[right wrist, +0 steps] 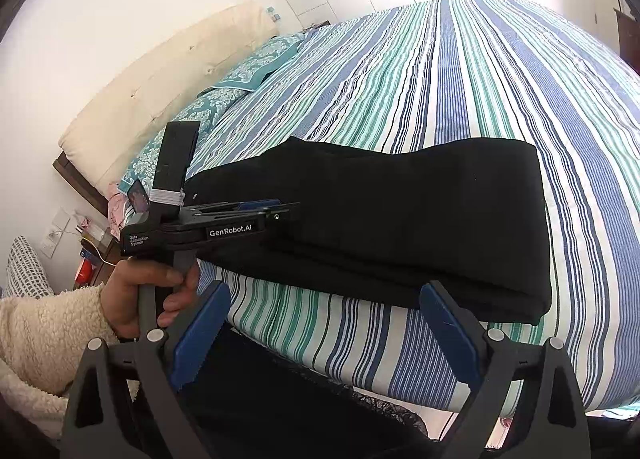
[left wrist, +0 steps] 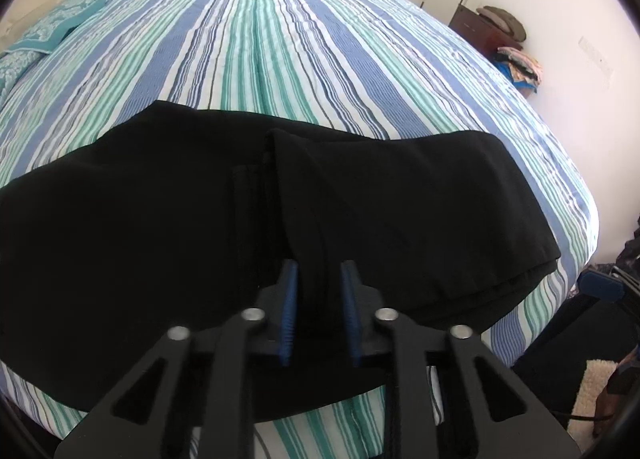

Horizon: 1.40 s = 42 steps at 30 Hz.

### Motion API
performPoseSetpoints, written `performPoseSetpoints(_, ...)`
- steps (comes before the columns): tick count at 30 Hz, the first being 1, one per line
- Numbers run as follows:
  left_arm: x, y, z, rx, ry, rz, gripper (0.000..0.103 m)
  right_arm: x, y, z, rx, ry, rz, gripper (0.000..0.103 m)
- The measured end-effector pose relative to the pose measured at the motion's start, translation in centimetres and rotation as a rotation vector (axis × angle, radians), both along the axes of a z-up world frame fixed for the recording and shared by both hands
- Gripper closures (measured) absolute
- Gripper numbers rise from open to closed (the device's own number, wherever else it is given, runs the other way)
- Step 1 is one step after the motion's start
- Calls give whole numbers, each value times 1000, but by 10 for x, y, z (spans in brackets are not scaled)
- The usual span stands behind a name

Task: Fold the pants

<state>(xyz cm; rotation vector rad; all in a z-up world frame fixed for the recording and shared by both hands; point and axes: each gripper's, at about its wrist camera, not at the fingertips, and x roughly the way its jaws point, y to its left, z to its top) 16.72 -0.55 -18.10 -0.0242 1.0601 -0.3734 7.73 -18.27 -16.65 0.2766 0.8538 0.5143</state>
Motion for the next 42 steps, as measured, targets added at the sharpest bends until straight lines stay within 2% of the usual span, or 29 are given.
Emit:
performPoseSetpoints(7, -24, 24, 23, -11, -50, 81, 98, 0, -8, 6, -9, -26, -39, 8)
performPoseSetpoints(10, -19, 29, 1, 30, 23, 97, 97, 0, -10, 8, -9, -34, -47, 8)
performPoseSetpoints(13, -20, 23, -5, 50, 17, 102, 94, 5, -10, 4, -2, -14, -44, 8)
performPoseSetpoints(14, -20, 24, -3, 49, 18, 109, 91, 5, -9, 3, -1, -8, -44, 8)
performPoseSetpoints(15, -20, 25, -1, 38, 24, 110, 82, 5, -9, 4, 1, -8, -43, 8)
performPoseSetpoints(16, -21, 28, 2, 38, 26, 125, 57, 4, -9, 5, 1, -12, -42, 8)
performPoseSetpoints(18, -25, 43, 12, 11, -14, 177, 36, 2, -10, 7, 1, -25, -39, 8)
performPoseSetpoints(20, -25, 58, 17, -60, -24, 206, 36, 1, -11, 8, -1, -30, -43, 8)
performPoseSetpoints(23, -13, 58, 7, -124, 62, 185, 36, 2, -15, 6, 13, -24, -54, 8)
performPoseSetpoints(25, -4, 46, -3, -112, 104, 141, 36, 4, -17, 5, 19, -15, -56, 8)
performPoseSetpoints(27, 1, 31, -16, -63, 150, 112, 36, 4, -17, 6, 23, -14, -59, 8)
performPoseSetpoints(29, 2, 18, -17, -19, 136, 98, 39, 4, -18, 8, 22, -24, -61, 8)
performPoseSetpoints(30, 2, 14, -16, -5, 123, 94, 58, 3, -18, 9, 20, -31, -64, 8)
performPoseSetpoints(31, 1, 10, -13, 24, 106, 98, 86, 2, -20, 11, 16, -38, -69, 8)
performPoseSetpoints(33, 0, 8, -7, 29, 87, 97, 93, 1, -24, 11, 12, -44, -88, 8)
performPoseSetpoints(38, -11, 33, 21, -23, 33, 126, 94, 4, -45, 11, -19, -43, -181, 8)
performPoseSetpoints(40, -6, 48, 23, 11, 22, 134, 94, 4, -57, 12, -54, -44, -246, 8)
performPoseSetpoints(42, -4, 55, 11, 49, 32, 156, 94, 7, -68, 8, -96, -26, -303, 8)
